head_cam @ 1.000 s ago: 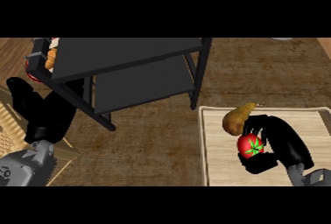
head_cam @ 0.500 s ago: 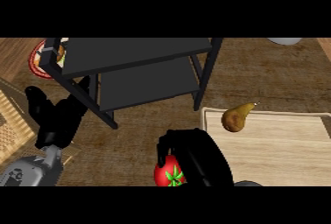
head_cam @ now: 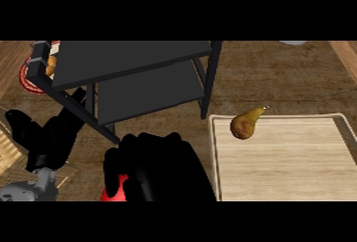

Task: Pick the tomato from the tray and place it in the tiered shelf

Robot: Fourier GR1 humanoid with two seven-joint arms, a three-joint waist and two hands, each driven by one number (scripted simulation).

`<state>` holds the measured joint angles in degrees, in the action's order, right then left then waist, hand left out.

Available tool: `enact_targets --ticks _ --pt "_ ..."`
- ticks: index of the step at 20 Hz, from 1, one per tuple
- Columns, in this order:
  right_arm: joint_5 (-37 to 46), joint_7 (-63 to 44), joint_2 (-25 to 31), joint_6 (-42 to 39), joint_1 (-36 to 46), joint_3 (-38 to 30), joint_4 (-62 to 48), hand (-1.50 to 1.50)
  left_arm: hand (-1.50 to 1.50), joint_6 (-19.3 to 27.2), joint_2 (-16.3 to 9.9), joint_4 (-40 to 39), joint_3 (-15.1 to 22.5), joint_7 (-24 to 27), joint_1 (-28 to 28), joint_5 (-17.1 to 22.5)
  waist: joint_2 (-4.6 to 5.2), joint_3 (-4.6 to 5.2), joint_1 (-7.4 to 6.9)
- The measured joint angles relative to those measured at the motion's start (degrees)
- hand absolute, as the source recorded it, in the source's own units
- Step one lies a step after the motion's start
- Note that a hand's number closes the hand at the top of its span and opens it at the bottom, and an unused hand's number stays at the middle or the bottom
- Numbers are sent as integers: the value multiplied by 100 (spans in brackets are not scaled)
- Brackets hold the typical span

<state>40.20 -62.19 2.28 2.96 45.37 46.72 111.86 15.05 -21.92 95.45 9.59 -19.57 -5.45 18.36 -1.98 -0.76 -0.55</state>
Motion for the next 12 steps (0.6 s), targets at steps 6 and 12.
enact_targets --ticks 6,12 --pt "-135 -228 -124 -157 1011 -736 -302 150 0 -99 0 8 -114 248 115 37 38 -4 26" --pt "-346 -244 -160 -263 1928 -1602 -861 150 0 -168 7 -14 -212 410 163 72 76 -12 31"
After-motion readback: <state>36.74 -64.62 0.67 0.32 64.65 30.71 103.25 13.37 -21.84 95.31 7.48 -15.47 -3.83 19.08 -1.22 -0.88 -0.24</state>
